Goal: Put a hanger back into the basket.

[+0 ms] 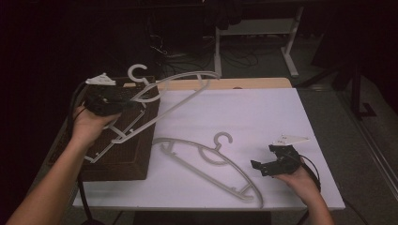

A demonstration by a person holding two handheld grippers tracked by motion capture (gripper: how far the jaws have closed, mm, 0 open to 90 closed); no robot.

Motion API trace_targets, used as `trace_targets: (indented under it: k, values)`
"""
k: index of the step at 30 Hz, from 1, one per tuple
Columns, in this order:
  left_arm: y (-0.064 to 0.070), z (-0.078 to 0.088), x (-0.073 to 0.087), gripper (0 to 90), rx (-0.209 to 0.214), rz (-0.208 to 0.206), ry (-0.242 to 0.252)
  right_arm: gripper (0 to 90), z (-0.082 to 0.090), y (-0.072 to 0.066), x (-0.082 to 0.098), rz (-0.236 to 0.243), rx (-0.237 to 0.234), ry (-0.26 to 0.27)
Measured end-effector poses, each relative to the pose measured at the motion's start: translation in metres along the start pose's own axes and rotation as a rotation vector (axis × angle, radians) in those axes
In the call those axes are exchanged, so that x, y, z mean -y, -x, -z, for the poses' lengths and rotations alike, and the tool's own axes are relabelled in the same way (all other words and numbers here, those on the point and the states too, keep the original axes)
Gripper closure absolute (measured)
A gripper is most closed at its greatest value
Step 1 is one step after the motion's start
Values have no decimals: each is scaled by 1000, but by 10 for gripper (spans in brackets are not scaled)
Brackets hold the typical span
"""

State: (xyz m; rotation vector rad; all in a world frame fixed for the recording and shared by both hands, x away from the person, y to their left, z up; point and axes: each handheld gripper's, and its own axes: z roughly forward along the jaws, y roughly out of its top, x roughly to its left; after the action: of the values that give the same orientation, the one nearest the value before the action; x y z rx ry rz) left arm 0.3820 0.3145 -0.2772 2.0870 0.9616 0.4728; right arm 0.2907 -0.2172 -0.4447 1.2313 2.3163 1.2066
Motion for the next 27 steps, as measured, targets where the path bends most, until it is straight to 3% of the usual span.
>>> trace_targets:
  k: [5,14,27]
  values:
    - [-34,21,17,825,-63,59,23,17,-1,1,0,-3,1,-6]
    - [-84,41,55,826,-172,143,-11,17,-2,1,0,-5,6,-10]
    - [-114,57,91,826,-253,198,-75,17,-4,1,0,-5,8,-18]
